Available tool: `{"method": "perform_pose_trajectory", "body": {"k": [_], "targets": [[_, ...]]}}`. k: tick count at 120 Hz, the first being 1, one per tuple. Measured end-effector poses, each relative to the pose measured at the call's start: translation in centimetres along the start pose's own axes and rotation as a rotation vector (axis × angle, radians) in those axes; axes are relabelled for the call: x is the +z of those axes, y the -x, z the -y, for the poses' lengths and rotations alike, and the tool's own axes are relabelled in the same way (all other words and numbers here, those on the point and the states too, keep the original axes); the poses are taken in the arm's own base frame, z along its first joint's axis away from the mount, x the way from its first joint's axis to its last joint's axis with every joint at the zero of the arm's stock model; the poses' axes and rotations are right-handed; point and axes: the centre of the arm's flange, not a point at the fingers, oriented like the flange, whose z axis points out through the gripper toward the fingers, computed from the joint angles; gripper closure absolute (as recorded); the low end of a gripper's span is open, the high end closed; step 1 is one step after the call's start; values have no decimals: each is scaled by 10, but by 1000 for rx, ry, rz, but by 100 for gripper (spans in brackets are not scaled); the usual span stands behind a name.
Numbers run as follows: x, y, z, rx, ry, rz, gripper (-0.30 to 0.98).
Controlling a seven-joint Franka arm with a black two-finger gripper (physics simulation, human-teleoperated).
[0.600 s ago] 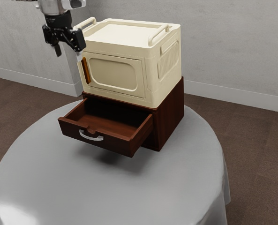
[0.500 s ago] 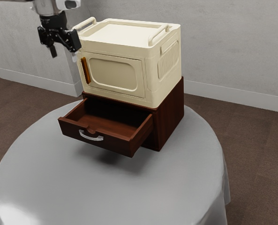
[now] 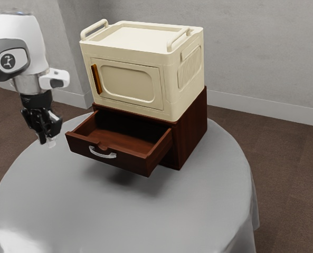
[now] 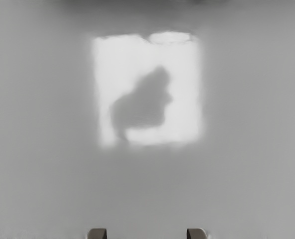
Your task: Push the drawer handle with one arm to close the drawer
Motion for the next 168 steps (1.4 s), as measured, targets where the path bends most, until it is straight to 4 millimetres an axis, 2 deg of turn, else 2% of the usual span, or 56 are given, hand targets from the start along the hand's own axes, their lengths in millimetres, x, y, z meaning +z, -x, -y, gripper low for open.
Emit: {"method": "perform_pose_trajectory", "body": {"k": [9, 20, 33, 55, 78, 105, 146, 168], "targets": [[24, 3, -2, -17, -23, -22, 66], [52, -15, -4, -37, -43, -48, 71], [67, -27, -7, -61, -48, -88, 75], [91, -26, -25, -76, -20, -102, 77], [104, -39, -33, -87, -12, -143, 78], [109, -58, -34, -76, -12, -232, 78], [126, -78, -37, -5, -31, -258, 79], [125, -95, -46, 58, -49, -289, 78]]}}
